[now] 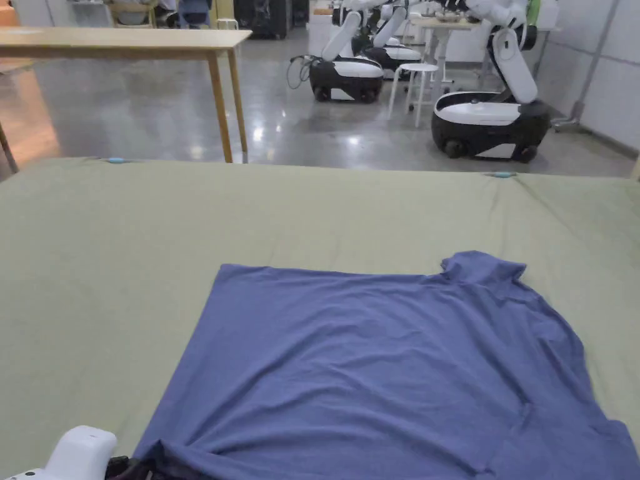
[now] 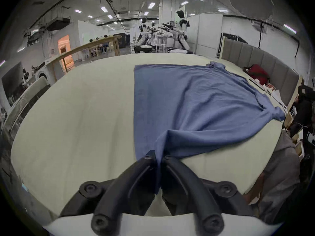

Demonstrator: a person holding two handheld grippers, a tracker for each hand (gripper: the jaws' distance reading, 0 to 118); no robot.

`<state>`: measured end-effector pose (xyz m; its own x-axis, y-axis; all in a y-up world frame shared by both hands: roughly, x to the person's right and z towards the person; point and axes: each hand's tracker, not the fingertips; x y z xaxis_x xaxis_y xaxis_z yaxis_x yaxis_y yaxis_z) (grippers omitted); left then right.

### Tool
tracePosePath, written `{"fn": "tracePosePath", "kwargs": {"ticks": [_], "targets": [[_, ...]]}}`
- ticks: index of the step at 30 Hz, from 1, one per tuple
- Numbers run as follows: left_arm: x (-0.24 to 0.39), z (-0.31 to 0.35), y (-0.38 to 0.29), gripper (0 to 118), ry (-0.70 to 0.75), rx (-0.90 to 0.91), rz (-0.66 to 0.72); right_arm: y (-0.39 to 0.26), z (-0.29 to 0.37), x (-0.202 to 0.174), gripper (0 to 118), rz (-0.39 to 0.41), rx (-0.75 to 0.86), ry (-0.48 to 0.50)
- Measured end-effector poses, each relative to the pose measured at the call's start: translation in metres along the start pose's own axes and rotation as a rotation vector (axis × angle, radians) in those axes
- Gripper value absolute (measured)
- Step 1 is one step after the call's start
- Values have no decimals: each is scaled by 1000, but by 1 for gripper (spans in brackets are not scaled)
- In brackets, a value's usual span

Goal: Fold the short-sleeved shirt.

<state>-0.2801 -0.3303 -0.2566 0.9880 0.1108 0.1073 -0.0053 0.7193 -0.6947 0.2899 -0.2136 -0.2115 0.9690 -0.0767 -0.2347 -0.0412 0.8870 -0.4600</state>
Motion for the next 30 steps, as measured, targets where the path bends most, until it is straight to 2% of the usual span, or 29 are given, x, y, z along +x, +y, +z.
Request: {"fn": "tracePosePath", "kwargs": {"ticks": [2, 3, 4, 5, 6, 7, 8, 9, 11, 13, 17, 19, 20, 21, 23, 24, 25, 26, 27, 28, 30], "targets": [[-2, 4, 1, 4, -6, 10, 9, 1, -11, 7, 1, 35, -52, -32], [-5, 8, 4, 4, 48, 41, -47, 0, -18, 11, 1, 58, -72, -48], [-3, 9, 6, 4, 44, 46, -41, -2, -26, 13, 1, 76, -89, -59], [-3, 10, 7, 4, 38, 48, -37, -4, -34, 17, 1, 93, -114, -48], [-3, 11, 6, 4, 34, 52, -33, -14, -45, 34, 19, 112, -128, -28], [-3, 12, 6, 4, 28, 58, -24, -19, -52, 40, 56, 115, -139, -19], [4, 15, 8, 4, 25, 59, -20, -23, -62, 44, 102, 106, -184, -15], [5, 15, 8, 4, 23, 58, -17, -26, -74, 46, 118, 107, -241, -12], [7, 16, 7, 4, 20, 61, -14, -38, -91, 54, 117, 106, -242, -3], [12, 18, 8, 4, 24, 61, -17, -47, -109, 60, 117, 112, -309, -44], [14, 20, 8, 4, 19, 58, -2, -68, -125, 67, 116, 105, -416, -64], [16, 22, 8, 4, 22, 61, 2, -73, -124, 64, 110, 108, -455, -57], [15, 21, 8, 4, 21, 61, 2, -77, -128, 66, 104, 106, -464, -49], [15, 21, 9, 4, 21, 62, 1, -80, -132, 67, 92, 95, -469, -20], [17, 20, 9, 4, 24, 60, -3, -75, -124, 64, 88, 105, -458, -33], [17, 20, 10, 4, 25, 58, -3, -73, -122, 65, 75, 106, -454, -21], [17, 19, 10, 4, 25, 57, -2, -72, -120, 65, 55, 112, -428, -25], [17, 19, 9, 4, 22, 54, 1, -68, -113, 61, 24, 109, -382, -5], [17, 19, 9, 4, 18, 52, 5, -69, -113, 60, 9, 75, -356, 59], [16, 18, 9, 4, 18, 52, 9, -70, -114, 59, 9, 79, -372, 38], [16, 18, 9, 4, 17, 50, 15, -70, -115, 53, 9, 151, -382, -5]]}}
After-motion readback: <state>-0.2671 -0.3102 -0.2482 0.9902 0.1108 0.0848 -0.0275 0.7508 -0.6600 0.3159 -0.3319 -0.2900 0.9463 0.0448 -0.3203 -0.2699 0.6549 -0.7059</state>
